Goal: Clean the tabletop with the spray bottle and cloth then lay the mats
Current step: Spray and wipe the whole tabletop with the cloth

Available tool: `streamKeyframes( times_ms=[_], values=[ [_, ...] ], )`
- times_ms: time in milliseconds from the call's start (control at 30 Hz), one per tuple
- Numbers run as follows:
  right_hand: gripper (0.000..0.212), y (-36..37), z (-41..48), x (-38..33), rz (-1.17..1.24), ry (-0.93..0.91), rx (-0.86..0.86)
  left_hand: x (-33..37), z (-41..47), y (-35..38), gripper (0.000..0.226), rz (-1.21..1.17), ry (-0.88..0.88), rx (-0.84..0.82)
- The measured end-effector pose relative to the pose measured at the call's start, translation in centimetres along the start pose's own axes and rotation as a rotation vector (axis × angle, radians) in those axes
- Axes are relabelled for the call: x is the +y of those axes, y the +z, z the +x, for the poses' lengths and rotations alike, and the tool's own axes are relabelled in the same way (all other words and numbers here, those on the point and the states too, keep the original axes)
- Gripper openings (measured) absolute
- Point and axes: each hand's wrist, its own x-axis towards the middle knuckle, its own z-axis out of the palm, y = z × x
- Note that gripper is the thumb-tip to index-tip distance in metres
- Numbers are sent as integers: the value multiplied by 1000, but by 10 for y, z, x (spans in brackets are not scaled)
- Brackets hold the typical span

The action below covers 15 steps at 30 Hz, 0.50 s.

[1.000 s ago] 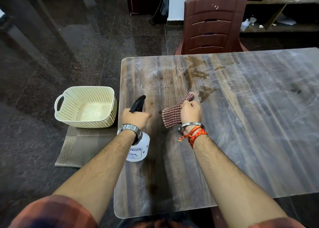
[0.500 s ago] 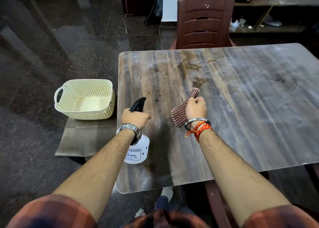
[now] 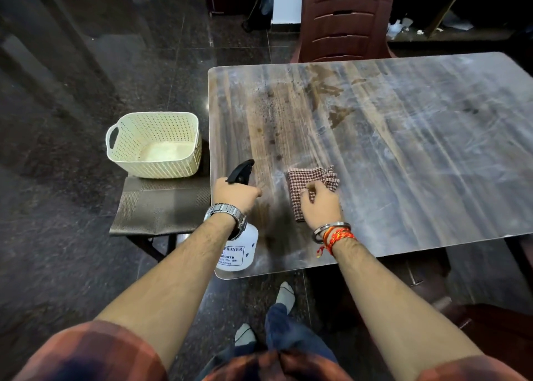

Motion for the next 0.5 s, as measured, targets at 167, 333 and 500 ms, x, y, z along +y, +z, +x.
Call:
streamKeyframes(
  times_ms=[167, 333, 500],
  values=[
    [33, 16, -7, 14, -145, -95, -139, -12, 2, 0, 26, 16, -18, -112],
    [45, 24, -4, 21, -240, -110, -178, -22, 1, -2, 27, 46, -31, -46],
    [46, 26, -10, 22, -355, -101, -231, -33, -3, -12, 58, 131, -57, -65]
  ],
)
